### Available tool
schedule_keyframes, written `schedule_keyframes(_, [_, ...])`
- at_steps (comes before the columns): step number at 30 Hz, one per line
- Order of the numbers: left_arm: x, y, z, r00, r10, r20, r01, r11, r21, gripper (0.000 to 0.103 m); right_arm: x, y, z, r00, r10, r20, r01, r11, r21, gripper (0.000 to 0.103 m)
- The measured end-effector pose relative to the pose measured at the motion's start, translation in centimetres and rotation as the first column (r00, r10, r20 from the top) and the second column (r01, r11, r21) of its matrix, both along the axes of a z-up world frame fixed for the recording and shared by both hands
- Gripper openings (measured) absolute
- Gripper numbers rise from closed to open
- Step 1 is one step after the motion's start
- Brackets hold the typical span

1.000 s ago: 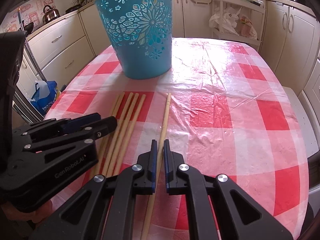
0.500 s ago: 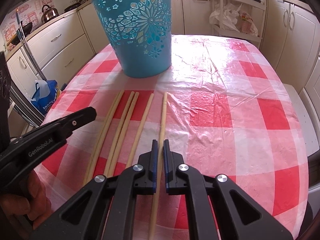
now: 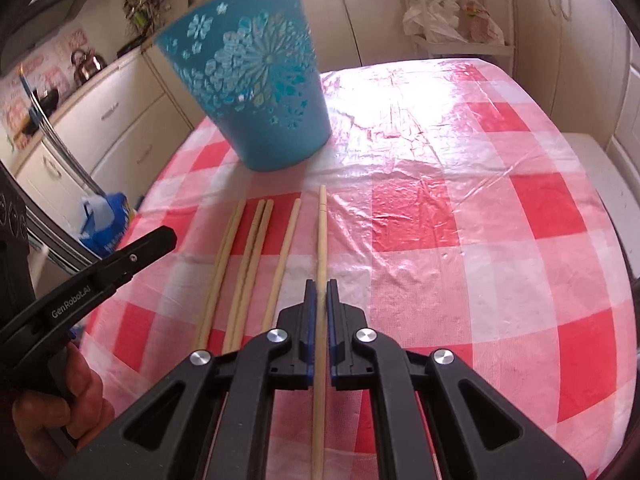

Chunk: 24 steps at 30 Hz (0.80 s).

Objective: Organize utensils
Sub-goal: 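Close the left tool on a chopstick while the right tool grasps another, then lift both held chopsticks up and carry them over the blue basket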

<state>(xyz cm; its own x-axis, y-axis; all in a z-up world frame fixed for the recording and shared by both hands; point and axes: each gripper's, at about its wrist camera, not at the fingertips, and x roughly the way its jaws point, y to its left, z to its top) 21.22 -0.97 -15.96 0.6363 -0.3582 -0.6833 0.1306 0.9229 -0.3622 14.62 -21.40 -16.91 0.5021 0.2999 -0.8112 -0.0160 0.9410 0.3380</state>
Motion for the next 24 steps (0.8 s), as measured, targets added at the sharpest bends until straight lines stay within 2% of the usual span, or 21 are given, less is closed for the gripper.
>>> schedule_keyframes(9, [-1.2, 1.2, 5.0, 0.991, -0.035, 0.129, 0.048, 0.994, -0.095, 0.0, -1.0, -1.7, 4.5, 0.988, -0.074, 0.134, 0.051, 0.984, 0.168, 0.006])
schedule_keyframes(17, [-1.4, 2.5, 8.9, 0.977, -0.046, 0.206, 0.076, 0.987, -0.139, 0.0, -0.8, -1.8, 10.1, 0.958, -0.099, 0.27, 0.033, 0.97, 0.24, 0.006])
schedule_keyframes(24, [0.0, 2.7, 12.3, 0.96, -0.066, 0.273, 0.107, 0.984, -0.14, 0.0, 1.4, -1.1, 13.0, 0.933, -0.093, 0.348, -0.003, 0.964, 0.266, 0.006])
